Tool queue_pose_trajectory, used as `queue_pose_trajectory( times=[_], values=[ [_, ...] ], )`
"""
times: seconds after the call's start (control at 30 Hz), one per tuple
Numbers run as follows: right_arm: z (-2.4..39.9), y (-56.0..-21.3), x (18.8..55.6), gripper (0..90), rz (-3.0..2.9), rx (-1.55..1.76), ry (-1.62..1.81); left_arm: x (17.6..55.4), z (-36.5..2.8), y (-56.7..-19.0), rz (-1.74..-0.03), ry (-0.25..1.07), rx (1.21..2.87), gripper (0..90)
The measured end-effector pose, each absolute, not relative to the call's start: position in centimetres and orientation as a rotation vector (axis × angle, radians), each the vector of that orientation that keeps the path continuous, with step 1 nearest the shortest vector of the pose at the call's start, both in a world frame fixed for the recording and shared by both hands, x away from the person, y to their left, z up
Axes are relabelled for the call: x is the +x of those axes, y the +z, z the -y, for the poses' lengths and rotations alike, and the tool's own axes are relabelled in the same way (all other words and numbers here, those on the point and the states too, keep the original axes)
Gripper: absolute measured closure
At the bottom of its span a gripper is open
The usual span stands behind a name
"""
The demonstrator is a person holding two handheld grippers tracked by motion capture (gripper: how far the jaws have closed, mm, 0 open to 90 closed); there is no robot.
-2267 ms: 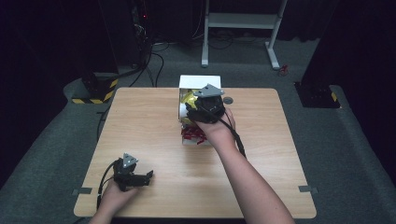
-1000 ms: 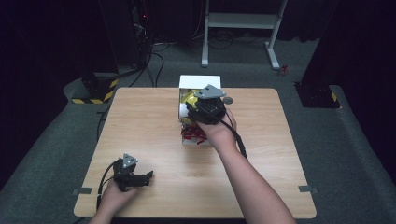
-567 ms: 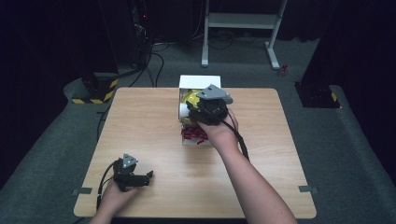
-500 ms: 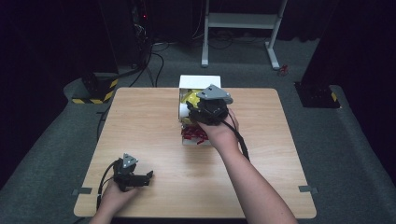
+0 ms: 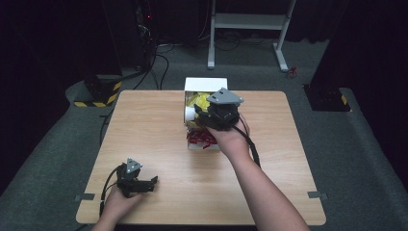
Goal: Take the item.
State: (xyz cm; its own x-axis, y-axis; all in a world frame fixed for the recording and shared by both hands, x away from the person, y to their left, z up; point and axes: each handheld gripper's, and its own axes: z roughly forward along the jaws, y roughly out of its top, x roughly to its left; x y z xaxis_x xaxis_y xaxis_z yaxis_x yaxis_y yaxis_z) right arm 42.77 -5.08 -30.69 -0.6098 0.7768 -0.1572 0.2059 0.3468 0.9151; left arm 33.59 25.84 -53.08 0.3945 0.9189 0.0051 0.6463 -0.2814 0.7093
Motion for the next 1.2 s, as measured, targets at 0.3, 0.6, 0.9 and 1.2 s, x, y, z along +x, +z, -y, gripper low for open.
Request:
queue_pose_trajectory(
  times=[0.3,0.6,0.9,1.2],
  values=[
    [7.0,-30.1,41.9,38.7,-2.0,0.861,1.29,33.6,-25.9,-53.1,-1.327,0.565,2.036,0.7],
    [9.5,-29.9,40.9,38.7,-1.967,0.871,1.335,33.6,-25.8,-53.1,-1.331,0.563,2.027,0.7],
    [11.3,-30.5,40.1,38.8,-1.944,0.883,1.349,33.6,-25.8,-53.1,-1.331,0.563,2.027,0.7],
    [13.5,-31.1,39.6,38.8,-1.927,0.917,1.336,33.6,-25.8,-53.1,-1.33,0.563,2.027,0.7]
  ],
)
